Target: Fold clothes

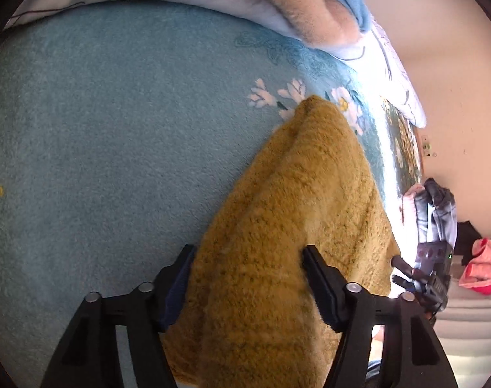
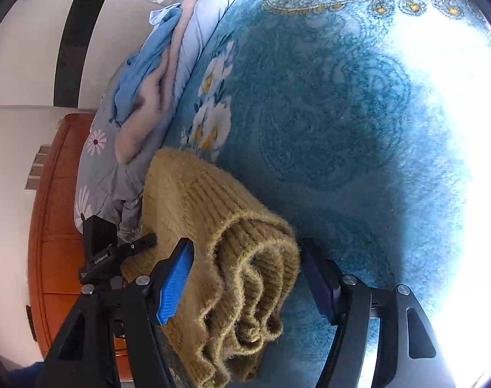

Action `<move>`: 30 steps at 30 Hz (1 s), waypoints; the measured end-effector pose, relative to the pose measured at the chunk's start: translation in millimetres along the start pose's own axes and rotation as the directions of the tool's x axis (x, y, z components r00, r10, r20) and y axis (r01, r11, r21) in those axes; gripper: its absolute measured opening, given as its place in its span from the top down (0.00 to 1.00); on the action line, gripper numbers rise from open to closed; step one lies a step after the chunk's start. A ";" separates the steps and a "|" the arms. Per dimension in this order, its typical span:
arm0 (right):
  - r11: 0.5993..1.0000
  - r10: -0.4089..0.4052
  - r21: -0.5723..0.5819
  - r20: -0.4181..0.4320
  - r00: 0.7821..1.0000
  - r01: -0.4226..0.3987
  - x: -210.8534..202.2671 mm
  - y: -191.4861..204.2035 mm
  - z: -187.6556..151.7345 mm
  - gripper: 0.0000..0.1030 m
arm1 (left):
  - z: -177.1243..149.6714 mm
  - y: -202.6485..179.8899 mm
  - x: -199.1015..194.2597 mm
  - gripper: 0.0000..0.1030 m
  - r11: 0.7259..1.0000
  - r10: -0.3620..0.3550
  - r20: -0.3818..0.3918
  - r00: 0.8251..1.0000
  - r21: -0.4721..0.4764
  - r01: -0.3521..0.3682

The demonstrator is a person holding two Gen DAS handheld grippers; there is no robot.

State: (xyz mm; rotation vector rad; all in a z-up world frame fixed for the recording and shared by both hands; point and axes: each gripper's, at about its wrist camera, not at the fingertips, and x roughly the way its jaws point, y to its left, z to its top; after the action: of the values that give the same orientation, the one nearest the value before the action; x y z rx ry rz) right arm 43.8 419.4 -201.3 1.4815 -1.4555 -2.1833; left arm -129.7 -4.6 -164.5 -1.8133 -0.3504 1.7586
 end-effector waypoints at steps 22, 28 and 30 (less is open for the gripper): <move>0.943 -0.190 -0.303 -0.160 0.969 0.134 4.7 127.4 11.1 0.75 | -117.4 -4.4 -91.9 0.71 0.990 -0.086 0.287 0.954 -0.087 0.115; 0.903 -0.216 -0.418 -0.248 0.944 0.097 31.8 161.9 1.4 0.76 | -164.1 34.3 -113.1 0.71 0.967 -0.082 0.342 0.936 -0.199 0.157; 0.901 -0.243 -0.416 -0.260 0.935 0.119 51.6 158.7 0.4 0.76 | -169.9 46.9 -102.0 0.71 0.962 -0.041 0.323 0.945 -0.243 0.124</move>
State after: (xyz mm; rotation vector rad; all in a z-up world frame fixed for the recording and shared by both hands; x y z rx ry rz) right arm -43.2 306.8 -114.1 1.7545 -0.7474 -2.0586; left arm 16.4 -137.3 -114.3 -1.6531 -0.8100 2.0208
